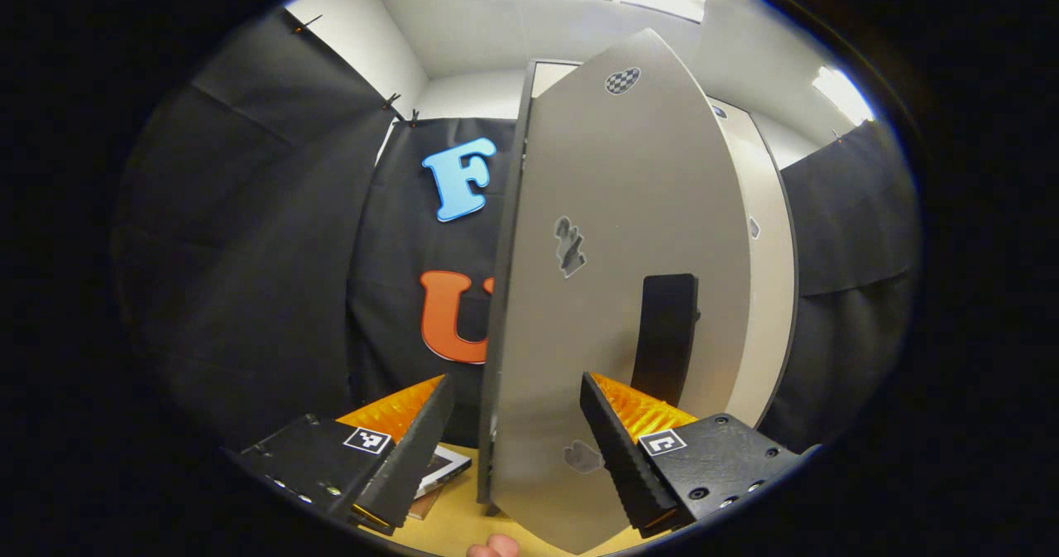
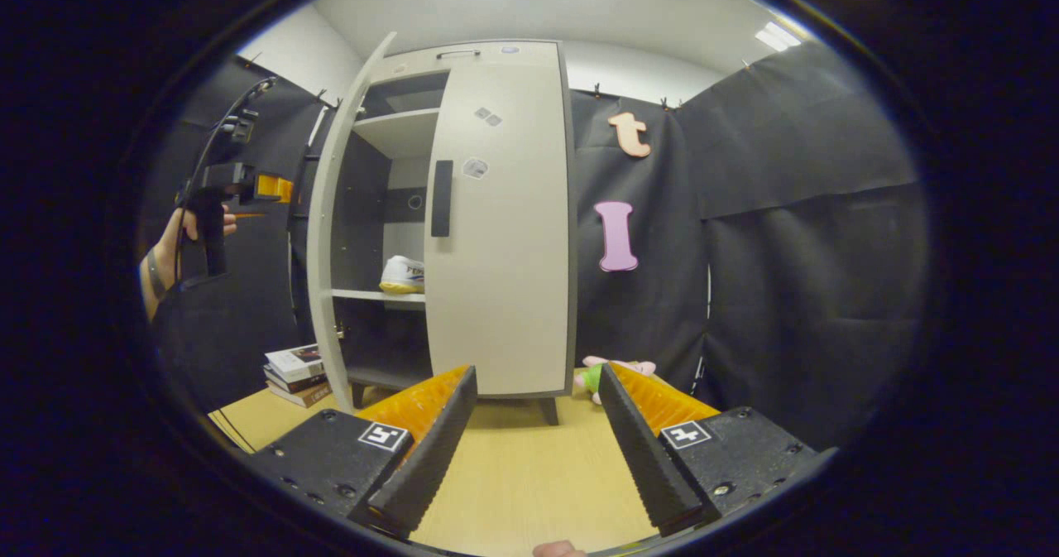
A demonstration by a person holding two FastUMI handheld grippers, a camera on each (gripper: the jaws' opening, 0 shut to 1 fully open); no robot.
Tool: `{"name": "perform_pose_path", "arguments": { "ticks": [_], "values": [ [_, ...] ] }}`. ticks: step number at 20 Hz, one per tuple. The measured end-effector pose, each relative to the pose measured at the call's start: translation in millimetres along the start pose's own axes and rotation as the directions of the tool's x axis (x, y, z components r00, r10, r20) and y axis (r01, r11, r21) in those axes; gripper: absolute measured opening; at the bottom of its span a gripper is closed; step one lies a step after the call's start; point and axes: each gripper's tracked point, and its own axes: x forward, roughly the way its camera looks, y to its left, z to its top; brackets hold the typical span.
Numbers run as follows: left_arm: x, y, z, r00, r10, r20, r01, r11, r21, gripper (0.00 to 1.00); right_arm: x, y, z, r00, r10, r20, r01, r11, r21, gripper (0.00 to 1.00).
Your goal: Grab one shoe with the right hand and put it into the shoe cabinet, grab the other shoe with the left hand and put it into the shoe cabinet; then close the right door with the right hand and the left door with the left hand.
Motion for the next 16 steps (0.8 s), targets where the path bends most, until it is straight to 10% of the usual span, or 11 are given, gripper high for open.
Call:
{"name": "perform_pose_path", "arguments": {
  "ticks": [16],
  "values": [
    [3.4,-6.6,13.9,0.997,0.046,0.055,-0.046,0.999,-0.002,0.95,-6.3,-29.0,-6.3,0.997,-0.078,-0.015,0.079,0.997,0.028,0.96]
  ]
}}
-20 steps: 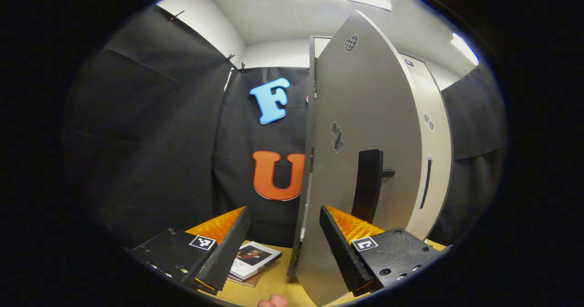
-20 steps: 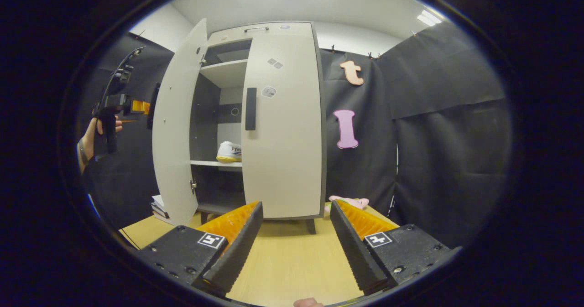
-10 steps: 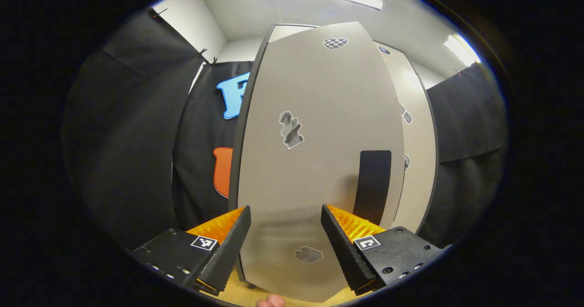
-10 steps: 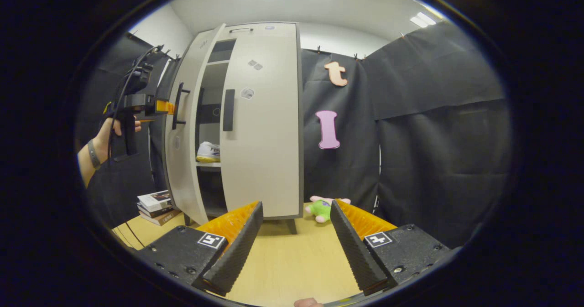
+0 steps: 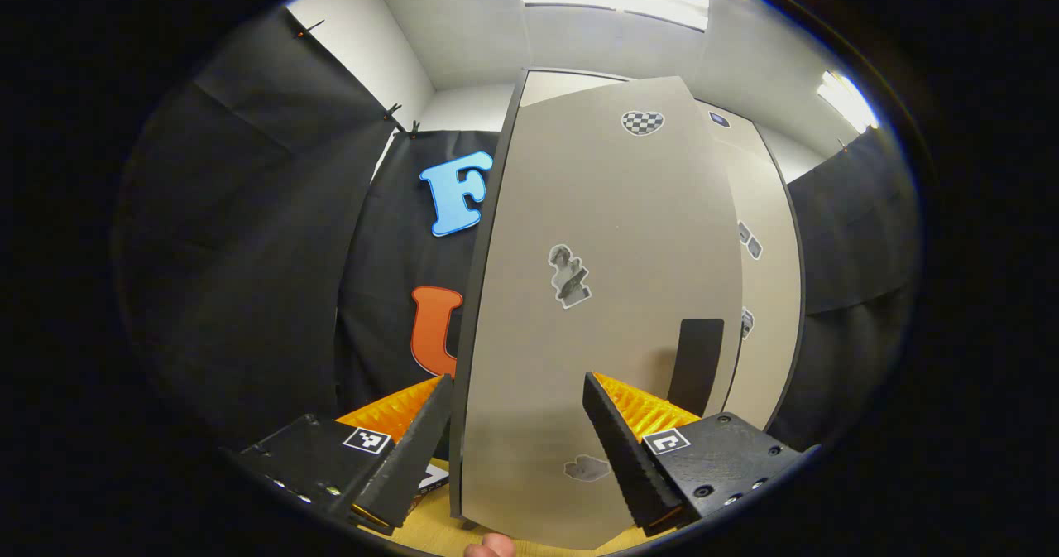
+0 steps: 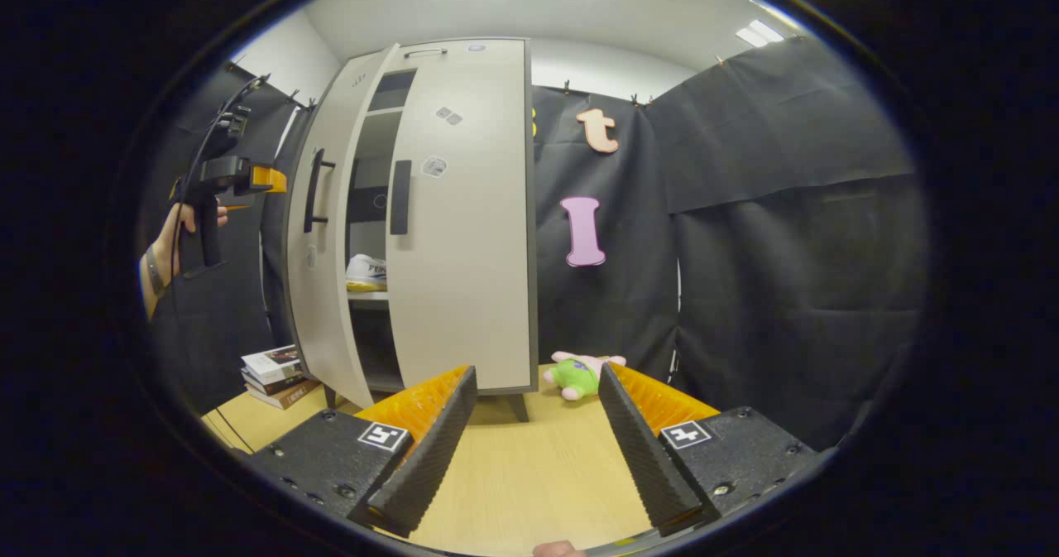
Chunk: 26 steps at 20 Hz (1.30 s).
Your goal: Grab one shoe with the right hand and put it into the shoe cabinet, grab the other shoe with the left hand and put it into the shoe cabinet; then close the right door with the right hand and the left door with the left hand.
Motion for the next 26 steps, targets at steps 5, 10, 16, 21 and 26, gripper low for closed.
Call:
{"name": "perform_pose_path", "arguments": {
  "ticks": [5,10,16,21,26],
  "values": [
    [-38.9,-17.1,-13.5,0.999,-0.041,-0.015,0.041,0.999,0.029,0.95,-0.7,6.3,0.3,1.000,0.014,0.002,-0.014,1.000,-0.009,0.96],
    [-85.2,-44.3,-42.4,0.995,-0.083,-0.050,0.086,0.995,0.055,0.95,-1.6,11.4,-0.2,1.000,0.026,-0.001,-0.026,1.000,-0.015,0.96],
    [-133.7,-77.6,-85.5,0.988,-0.116,-0.099,0.125,0.988,0.092,0.95,-4.5,15.1,-6.3,0.999,0.034,-0.017,-0.034,0.999,-0.020,0.96],
    [-174.3,-101.8,-125.2,0.975,-0.149,-0.165,0.162,0.985,0.066,0.95,-6.6,14.1,-7.5,0.999,0.034,-0.019,-0.035,0.999,-0.025,0.96],
    [-203.9,-110.3,-157.3,0.965,-0.155,-0.211,0.164,0.986,0.024,0.95,-9.8,15.0,-13.9,0.999,0.045,-0.028,-0.046,0.999,-0.027,0.96]
  ]
}}
